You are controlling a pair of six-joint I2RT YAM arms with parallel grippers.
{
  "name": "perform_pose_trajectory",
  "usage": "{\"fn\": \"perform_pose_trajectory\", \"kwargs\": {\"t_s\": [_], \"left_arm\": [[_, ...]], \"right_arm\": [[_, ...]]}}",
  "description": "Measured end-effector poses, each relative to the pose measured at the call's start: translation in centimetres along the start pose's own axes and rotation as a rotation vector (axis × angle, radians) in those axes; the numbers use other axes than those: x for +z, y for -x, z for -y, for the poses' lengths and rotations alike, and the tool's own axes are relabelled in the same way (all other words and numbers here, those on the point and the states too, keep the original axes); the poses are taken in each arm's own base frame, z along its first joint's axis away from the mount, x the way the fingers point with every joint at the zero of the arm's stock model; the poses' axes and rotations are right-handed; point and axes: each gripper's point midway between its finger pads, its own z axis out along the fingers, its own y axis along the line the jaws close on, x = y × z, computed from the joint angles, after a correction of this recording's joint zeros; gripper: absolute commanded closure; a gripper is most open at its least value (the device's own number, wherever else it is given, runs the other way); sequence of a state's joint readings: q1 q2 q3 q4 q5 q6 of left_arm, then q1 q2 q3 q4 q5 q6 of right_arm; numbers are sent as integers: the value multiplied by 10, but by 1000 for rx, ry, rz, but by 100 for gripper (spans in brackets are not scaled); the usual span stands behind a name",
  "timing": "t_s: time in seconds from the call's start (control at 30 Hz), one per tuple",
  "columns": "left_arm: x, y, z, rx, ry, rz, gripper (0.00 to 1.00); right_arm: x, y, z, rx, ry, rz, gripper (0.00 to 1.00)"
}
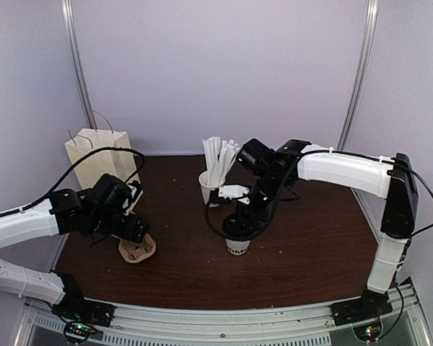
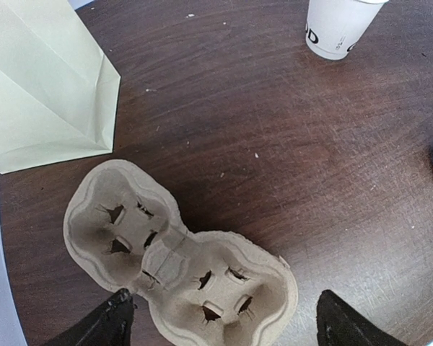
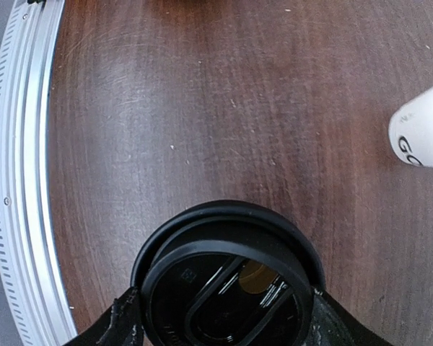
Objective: Pack the takeout coffee
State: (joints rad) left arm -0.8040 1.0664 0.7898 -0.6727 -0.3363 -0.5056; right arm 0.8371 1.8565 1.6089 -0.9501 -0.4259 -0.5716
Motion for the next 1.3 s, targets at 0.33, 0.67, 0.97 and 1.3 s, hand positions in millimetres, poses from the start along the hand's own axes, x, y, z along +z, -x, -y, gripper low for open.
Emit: {"fn": "perform_pose_trajectory", "kwargs": {"t_s": [0.33, 0.67, 0.97, 1.3], "left_arm": [[5, 5, 6, -4, -14, 12, 12], [11, 6, 12, -4, -35, 7, 12], [8, 9, 11, 12, -34, 13, 12], [-47, 79, -2, 49, 26, 140, 11]], "right_arm": [[-102, -88, 77, 290, -229, 38, 30], [-137, -212, 124, 683, -372, -32, 28], [-137, -239, 135, 787, -420, -46, 16], [-163, -223, 133, 797, -454, 16, 2]]}}
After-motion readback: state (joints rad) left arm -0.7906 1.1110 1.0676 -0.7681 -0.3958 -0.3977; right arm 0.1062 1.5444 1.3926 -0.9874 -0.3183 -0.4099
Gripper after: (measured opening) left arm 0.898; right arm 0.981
